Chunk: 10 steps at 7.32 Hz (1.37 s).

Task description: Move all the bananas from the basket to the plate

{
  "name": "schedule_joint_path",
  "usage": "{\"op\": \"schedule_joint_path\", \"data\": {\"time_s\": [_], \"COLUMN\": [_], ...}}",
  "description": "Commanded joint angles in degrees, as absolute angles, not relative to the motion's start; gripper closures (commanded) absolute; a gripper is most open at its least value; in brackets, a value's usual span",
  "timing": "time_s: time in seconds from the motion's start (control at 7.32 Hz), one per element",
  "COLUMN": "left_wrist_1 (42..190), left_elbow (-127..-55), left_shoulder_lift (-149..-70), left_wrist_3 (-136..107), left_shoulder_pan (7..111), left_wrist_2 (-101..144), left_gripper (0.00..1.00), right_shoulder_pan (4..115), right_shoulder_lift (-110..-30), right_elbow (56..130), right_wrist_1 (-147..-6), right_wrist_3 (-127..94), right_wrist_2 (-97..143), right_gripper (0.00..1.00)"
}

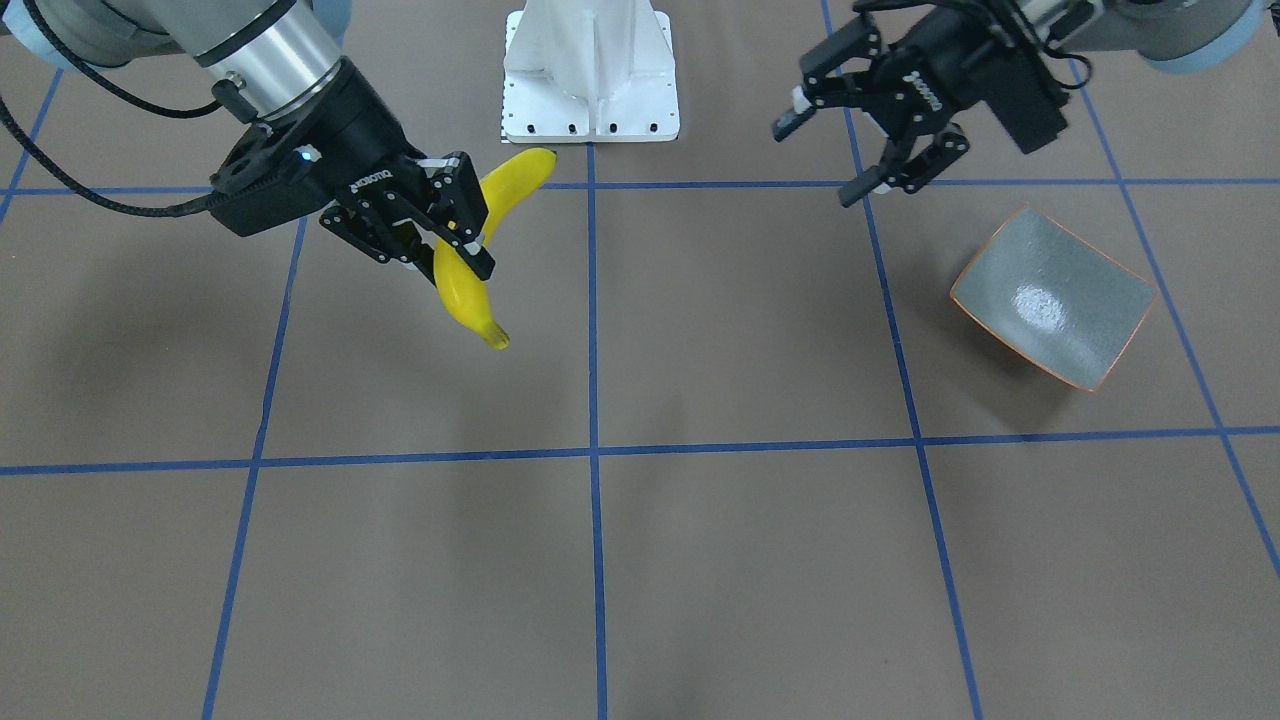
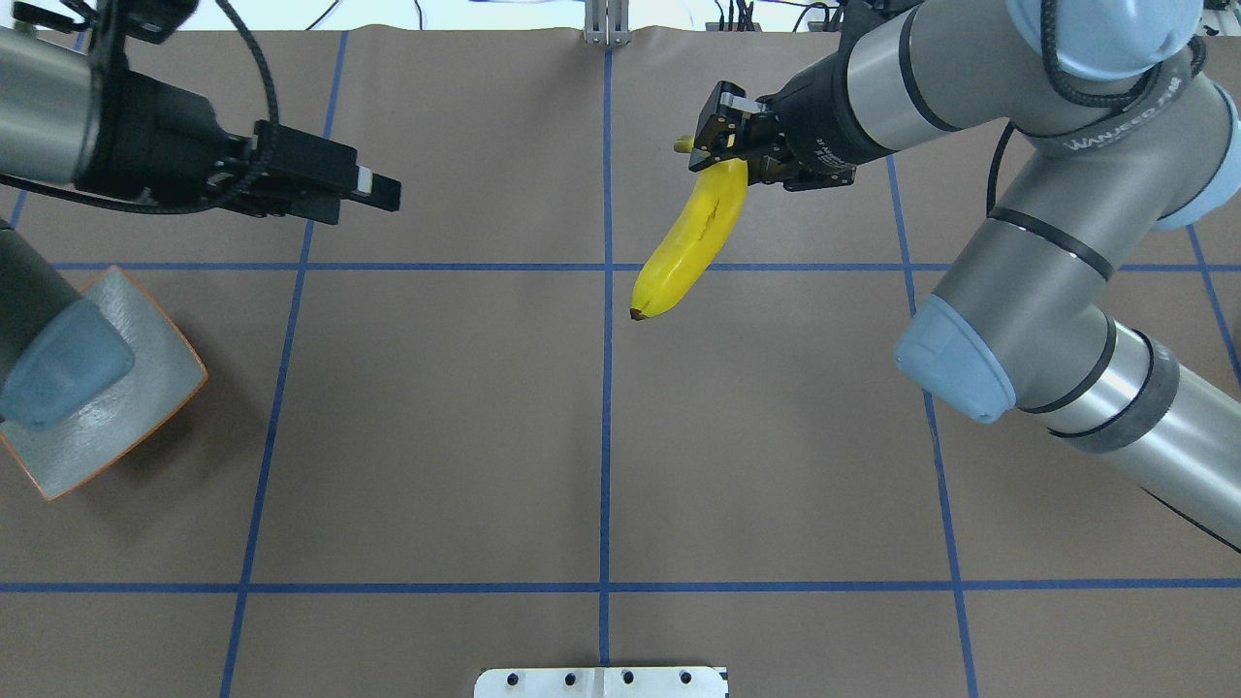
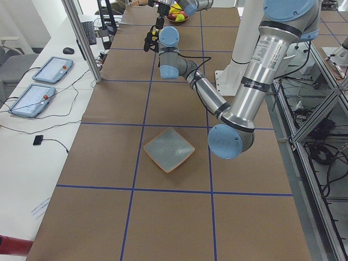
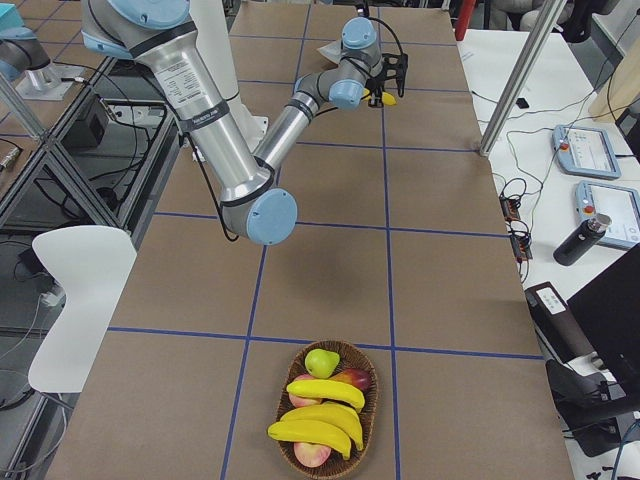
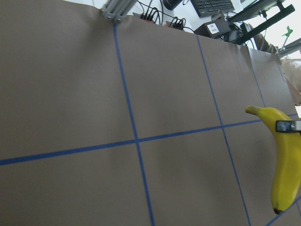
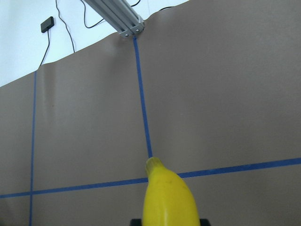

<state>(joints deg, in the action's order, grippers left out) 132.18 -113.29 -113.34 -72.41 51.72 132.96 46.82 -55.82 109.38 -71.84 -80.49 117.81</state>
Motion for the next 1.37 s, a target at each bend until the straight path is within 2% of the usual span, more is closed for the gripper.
{"op": "schedule_joint_path", "data": {"time_s": [0.0, 0.82, 0.96, 1.23], "left_wrist_1": [132.2, 132.3, 132.3, 132.3], "left_elbow": [-113.1, -113.4, -113.4, -113.3], "left_shoulder_lift": [-116.9, -119.5, -119.5, -119.5], "left_wrist_3": [-72.8, -72.7, -72.7, -72.7], "left_shoulder_pan": [46.0, 39.1, 39.1, 39.0], "left_wrist_2": [131.6, 129.0, 129.0, 129.0], "left_gripper": [0.0, 0.01, 0.08, 0.14], "right_shoulder_pan": [44.7, 40.0, 39.7, 39.4], "right_shoulder_lift": [-52.8, -49.7, -49.7, -48.6], "right_elbow": [109.2, 108.9, 109.2, 109.3], "right_wrist_1": [-72.2, -72.2, -72.1, -72.1], "right_wrist_3": [-80.5, -80.3, -80.4, -80.5], "right_wrist_2": [117.9, 115.4, 115.4, 115.4], "right_gripper": [1.0, 1.0, 1.0, 1.0]}}
